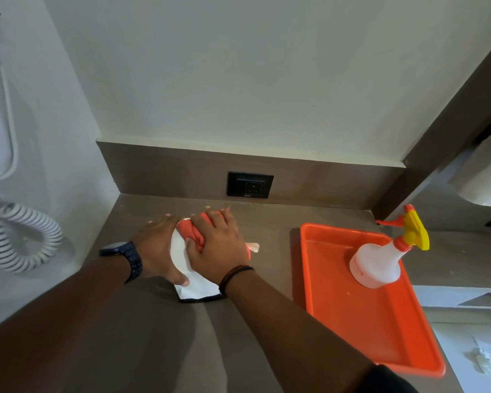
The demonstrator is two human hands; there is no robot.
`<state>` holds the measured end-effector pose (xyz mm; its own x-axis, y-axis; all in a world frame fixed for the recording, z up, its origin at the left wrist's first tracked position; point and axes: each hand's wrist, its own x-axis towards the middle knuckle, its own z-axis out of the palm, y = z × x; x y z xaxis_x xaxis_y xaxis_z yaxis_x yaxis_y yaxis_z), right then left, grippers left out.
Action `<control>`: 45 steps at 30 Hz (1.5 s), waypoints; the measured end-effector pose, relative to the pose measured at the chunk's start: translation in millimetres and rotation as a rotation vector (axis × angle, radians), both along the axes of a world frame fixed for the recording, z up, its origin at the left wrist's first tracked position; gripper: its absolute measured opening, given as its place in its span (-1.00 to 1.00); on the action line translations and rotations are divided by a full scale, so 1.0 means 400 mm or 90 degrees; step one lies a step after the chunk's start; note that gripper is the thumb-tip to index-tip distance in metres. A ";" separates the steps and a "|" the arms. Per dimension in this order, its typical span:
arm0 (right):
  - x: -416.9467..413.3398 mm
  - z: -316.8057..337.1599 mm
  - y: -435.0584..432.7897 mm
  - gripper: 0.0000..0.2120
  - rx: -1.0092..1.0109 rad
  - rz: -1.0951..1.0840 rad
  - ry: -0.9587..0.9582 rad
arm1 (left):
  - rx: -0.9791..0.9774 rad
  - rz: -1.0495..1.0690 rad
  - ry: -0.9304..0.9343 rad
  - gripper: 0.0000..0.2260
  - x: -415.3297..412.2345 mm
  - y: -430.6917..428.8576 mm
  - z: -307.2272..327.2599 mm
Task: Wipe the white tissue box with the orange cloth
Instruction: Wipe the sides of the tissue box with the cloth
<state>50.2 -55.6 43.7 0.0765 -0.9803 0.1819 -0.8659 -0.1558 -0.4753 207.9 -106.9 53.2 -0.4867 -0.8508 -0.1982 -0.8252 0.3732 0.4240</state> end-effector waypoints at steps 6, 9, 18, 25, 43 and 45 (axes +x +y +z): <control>-0.052 -0.015 0.027 -0.63 -0.029 0.051 -0.035 | -0.008 0.006 0.008 0.05 -0.021 0.010 0.010; -0.071 -0.013 0.017 -0.61 0.018 -0.017 -0.094 | -0.006 0.025 -0.011 0.06 -0.023 0.014 0.013; 0.000 0.024 -0.001 -0.78 -0.097 -0.041 -0.030 | -0.033 0.048 -0.034 -0.03 -0.032 0.021 0.005; -0.066 -0.001 0.020 -0.64 0.048 -0.028 -0.135 | -0.031 0.109 -0.050 0.09 -0.042 0.032 -0.008; -0.176 -0.037 0.089 -0.74 0.000 -0.517 -0.625 | 0.051 0.087 -0.027 0.17 -0.133 -0.031 0.032; -0.175 -0.034 0.090 -0.80 0.003 -0.506 -0.631 | 0.020 0.108 -0.014 0.05 -0.152 -0.024 0.032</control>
